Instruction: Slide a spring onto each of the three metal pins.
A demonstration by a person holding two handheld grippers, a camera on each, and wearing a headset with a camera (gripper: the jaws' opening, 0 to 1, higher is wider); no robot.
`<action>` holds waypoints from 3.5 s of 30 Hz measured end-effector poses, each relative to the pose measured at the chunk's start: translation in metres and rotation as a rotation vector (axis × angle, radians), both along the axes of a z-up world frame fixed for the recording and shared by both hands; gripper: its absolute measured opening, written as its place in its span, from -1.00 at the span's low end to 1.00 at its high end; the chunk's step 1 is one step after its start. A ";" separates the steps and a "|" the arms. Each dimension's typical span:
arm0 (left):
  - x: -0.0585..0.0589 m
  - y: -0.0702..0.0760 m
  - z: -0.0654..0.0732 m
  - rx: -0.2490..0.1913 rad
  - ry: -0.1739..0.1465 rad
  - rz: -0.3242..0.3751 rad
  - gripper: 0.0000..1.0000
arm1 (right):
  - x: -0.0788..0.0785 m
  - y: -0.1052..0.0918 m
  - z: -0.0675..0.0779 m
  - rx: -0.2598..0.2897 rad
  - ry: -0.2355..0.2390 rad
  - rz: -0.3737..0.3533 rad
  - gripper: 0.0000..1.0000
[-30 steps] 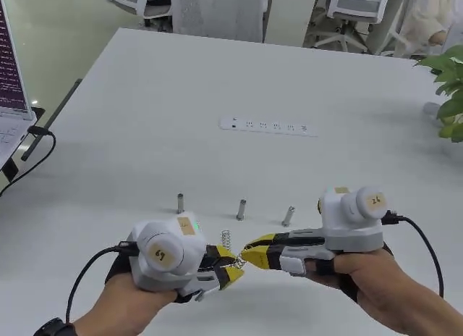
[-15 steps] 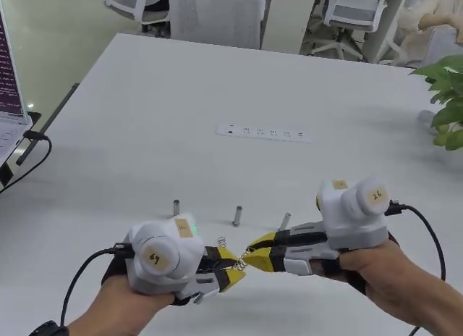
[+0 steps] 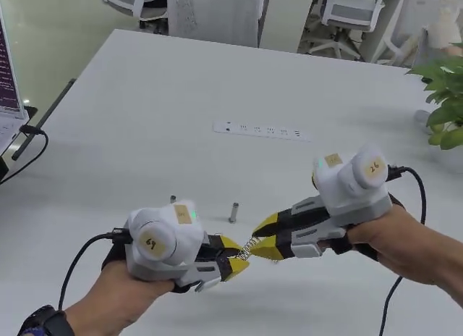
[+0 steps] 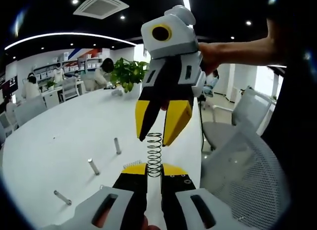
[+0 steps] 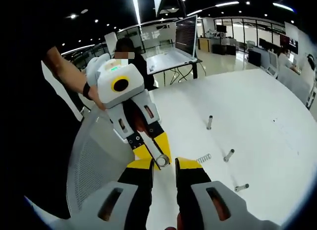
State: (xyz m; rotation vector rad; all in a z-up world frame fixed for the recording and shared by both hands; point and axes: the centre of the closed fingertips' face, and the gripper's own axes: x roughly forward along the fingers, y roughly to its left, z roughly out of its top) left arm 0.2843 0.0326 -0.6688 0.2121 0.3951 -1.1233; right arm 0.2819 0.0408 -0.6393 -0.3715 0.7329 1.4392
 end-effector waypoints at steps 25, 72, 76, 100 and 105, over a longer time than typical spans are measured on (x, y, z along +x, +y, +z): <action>-0.005 -0.014 0.012 -0.017 -0.018 -0.067 -0.98 | -0.010 -0.007 0.004 -0.201 -0.084 0.242 -0.71; -0.005 -0.012 0.011 -0.025 -0.015 -0.070 -0.95 | -0.016 0.001 -0.013 -0.295 -0.149 0.398 -0.84; -0.005 -0.006 0.010 -0.025 -0.006 -0.050 -0.90 | -0.015 0.005 -0.014 -0.294 -0.155 0.400 -0.84; -0.002 0.039 -0.001 -0.011 0.039 0.081 -0.67 | -0.013 0.010 -0.030 -0.310 -0.137 0.380 -0.84; -0.002 0.064 -0.006 0.000 0.049 0.132 -0.64 | -0.011 0.013 -0.036 -0.318 -0.136 0.371 -0.84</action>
